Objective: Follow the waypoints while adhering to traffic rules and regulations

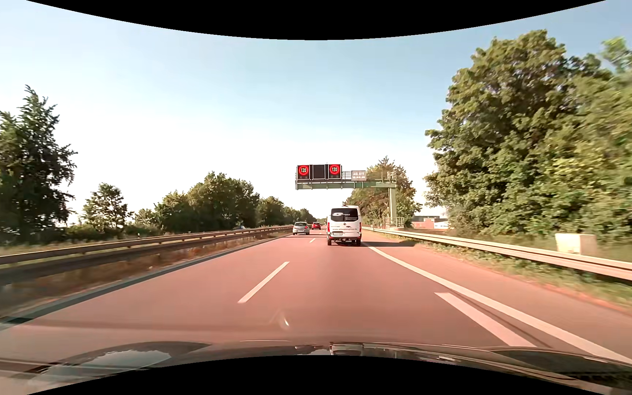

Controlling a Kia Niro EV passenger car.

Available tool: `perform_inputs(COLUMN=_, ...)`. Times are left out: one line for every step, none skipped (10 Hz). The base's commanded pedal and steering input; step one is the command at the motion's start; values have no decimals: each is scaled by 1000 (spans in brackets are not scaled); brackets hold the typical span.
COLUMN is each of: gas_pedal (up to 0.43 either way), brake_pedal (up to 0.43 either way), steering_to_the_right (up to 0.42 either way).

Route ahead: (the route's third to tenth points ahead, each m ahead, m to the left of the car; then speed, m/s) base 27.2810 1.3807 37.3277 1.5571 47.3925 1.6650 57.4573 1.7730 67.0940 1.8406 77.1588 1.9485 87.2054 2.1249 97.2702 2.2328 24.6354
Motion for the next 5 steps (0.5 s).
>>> perform_inputs(gas_pedal=287, brake_pedal=6, steering_to_the_right=0)
perform_inputs(gas_pedal=287, brake_pedal=6, steering_to_the_right=0)
perform_inputs(gas_pedal=287, brake_pedal=6, steering_to_the_right=0)
perform_inputs(gas_pedal=287, brake_pedal=6, steering_to_the_right=0)
perform_inputs(gas_pedal=287, brake_pedal=6, steering_to_the_right=-1)
